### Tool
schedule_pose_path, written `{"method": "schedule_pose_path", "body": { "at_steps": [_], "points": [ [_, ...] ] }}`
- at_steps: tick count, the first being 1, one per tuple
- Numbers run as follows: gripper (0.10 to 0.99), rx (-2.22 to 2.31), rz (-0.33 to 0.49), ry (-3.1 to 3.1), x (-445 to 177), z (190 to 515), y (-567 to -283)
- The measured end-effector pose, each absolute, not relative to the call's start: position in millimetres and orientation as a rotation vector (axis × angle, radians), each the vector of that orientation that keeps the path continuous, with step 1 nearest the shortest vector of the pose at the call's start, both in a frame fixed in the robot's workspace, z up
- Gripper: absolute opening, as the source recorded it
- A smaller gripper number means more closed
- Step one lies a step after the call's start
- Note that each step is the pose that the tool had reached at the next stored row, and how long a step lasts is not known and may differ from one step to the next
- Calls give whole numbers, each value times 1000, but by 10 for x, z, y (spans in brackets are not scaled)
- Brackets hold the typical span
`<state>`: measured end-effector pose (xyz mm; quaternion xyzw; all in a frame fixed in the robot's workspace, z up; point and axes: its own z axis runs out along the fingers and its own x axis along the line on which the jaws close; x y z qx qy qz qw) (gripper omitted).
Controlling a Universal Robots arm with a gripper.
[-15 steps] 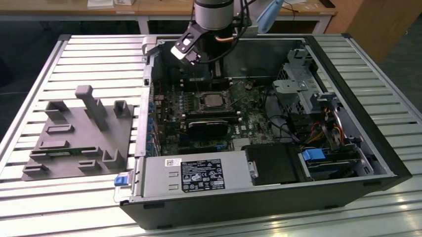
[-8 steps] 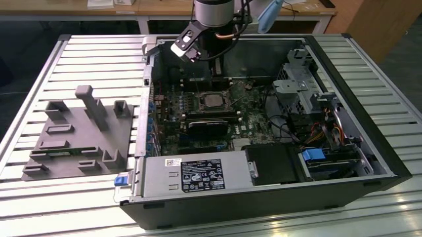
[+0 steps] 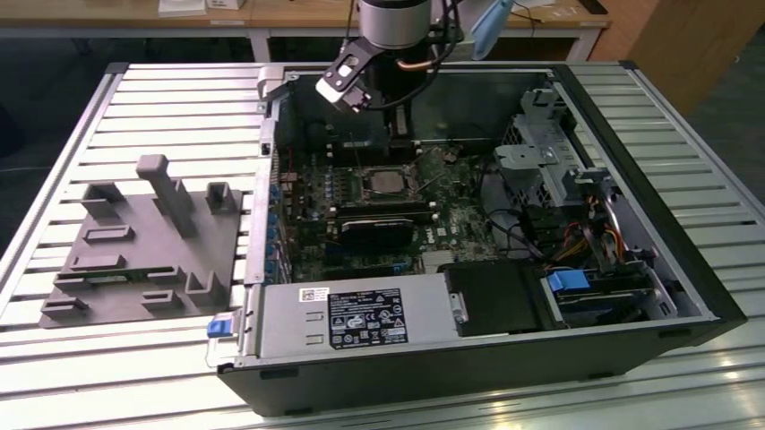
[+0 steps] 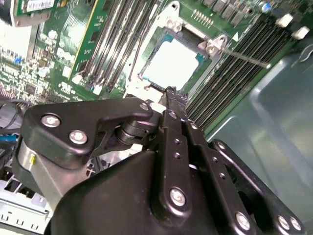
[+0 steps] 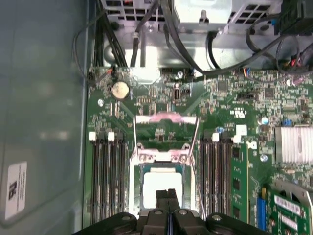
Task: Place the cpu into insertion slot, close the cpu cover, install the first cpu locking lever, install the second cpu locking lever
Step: 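Close the cpu cover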
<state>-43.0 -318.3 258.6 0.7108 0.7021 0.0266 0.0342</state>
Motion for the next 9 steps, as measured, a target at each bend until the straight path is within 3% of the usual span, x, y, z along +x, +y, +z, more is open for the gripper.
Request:
{"method": "schedule_pose_path", "body": {
  "at_steps": [9],
  "points": [
    [102,2186,82,2159,-161,2586,-3179]
  ]
}}
